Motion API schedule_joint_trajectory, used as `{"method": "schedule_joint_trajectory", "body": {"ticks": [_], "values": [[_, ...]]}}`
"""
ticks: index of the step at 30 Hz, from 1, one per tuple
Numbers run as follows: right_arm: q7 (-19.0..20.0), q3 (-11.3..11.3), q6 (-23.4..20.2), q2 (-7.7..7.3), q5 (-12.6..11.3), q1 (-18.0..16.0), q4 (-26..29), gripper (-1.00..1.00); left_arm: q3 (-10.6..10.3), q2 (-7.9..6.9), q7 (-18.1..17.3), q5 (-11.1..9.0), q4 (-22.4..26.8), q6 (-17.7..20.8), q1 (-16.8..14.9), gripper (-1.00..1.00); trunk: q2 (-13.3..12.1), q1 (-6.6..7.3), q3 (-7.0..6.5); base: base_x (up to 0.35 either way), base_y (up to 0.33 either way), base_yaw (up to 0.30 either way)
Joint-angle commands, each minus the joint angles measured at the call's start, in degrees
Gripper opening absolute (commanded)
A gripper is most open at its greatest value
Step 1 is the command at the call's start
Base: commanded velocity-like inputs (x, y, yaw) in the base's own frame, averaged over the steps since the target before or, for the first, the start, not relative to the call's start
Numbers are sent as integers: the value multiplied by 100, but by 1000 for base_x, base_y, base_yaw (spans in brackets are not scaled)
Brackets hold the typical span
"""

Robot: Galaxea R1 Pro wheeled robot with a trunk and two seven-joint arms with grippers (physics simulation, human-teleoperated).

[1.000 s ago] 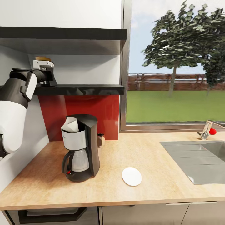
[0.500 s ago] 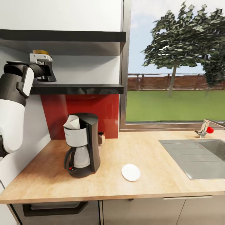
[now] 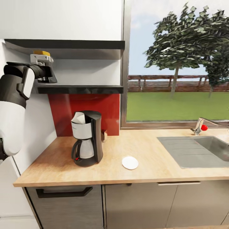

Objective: Set up a coffee station on the kitchen countertop: keep the coffee maker on the countertop, move the bottle of coffee from the kitchen shelf to the counter next to the coffee maker, place a paper coffee filter on top of the coffee maker, put the saucer next to the coffee maker with the coffee cup on the saucer, and place the electric kettle next to the coffee maker.

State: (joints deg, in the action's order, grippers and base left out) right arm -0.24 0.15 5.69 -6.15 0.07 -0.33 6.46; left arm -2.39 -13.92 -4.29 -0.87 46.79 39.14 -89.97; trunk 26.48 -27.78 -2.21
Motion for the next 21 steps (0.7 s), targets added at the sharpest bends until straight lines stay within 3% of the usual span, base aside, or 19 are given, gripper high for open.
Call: {"method": "schedule_joint_trajectory", "body": {"ticks": [1,11,21], "values": [[-2,2,19,0,-1,-2,-6,100,-15,-3,-28,-1,6,24,-2,-100,4,2,2,-318,-111,0],[-2,-6,19,7,-3,-2,-5,100,-8,3,-28,-4,6,24,5,-100,4,2,2,-269,-144,0],[-2,-6,19,15,-5,-2,-5,100,-8,3,-41,-10,11,24,6,-100,4,2,2,-31,-16,0]]}}
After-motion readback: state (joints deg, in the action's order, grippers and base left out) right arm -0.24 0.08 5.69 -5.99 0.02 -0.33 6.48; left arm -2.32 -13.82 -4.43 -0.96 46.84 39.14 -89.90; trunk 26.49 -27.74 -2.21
